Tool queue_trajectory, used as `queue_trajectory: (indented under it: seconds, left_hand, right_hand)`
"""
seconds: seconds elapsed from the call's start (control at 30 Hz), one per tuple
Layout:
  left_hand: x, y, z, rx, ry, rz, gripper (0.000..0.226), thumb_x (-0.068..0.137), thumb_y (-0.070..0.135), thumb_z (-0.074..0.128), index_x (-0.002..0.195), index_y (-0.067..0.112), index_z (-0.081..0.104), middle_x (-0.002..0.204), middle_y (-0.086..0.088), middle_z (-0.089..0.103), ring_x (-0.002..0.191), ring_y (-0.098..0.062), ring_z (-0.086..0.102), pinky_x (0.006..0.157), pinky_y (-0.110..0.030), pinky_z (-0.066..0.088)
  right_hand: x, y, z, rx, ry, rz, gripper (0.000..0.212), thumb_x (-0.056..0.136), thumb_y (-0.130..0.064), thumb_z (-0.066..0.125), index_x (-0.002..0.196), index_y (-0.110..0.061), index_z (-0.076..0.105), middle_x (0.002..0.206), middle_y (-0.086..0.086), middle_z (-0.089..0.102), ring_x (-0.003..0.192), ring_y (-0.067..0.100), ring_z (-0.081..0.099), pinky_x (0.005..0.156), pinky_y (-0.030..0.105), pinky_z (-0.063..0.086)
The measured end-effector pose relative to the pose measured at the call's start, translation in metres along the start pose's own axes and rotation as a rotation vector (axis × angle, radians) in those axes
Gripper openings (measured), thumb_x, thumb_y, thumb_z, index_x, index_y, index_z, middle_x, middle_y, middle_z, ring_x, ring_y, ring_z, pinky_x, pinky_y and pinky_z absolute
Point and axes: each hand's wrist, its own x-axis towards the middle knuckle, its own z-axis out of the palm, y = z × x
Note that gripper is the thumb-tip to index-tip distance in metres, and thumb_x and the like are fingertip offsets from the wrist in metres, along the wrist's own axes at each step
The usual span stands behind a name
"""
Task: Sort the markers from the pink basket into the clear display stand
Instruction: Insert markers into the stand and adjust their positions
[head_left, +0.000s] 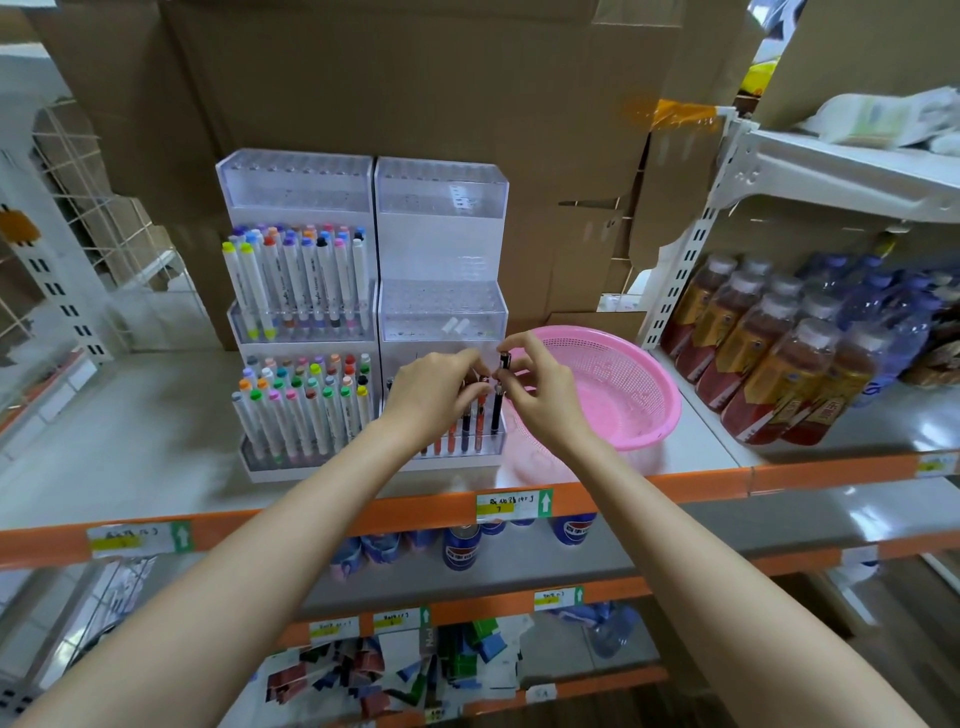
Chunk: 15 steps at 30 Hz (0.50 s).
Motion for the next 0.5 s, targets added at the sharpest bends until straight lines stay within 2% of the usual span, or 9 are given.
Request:
queue_trajectory:
  seconds: [0.2,0.5]
  left_hand:
    - [0.0001,-0.0021,0.0007,-0.034,-0.004,-0.030,0.022,0.090,0.038,0.061,0.104,0.020,0.064,0.096,0.007,0.072,0.092,-0.015,0.066,0.073,-0.034,0.053]
    - [-0.0004,-0.0020,-0.0016,-0.031,-0.019,-0.059,0.020,0.090,0.037,0.061,0.103,0.022,0.065,0.098,0.008,0.072,0.095,-0.016,0.065,0.078,-0.037,0.053]
  right_hand:
    - [-0.0030,0.0004,0.0002,-0.038,-0.026,-0.003,0.019,0.093,-0.006,0.057,0.105,-0.020,0.052,0.091,0.006,0.065,0.078,0.018,0.067,0.066,0.036,0.055]
    - [-0.0060,0.0008,-0.0040,-0.102,-0.111,-0.022,0.020,0.090,0.000,0.058,0.102,-0.014,0.053,0.089,0.009,0.068,0.080,0.019,0.068,0.066,0.024,0.051]
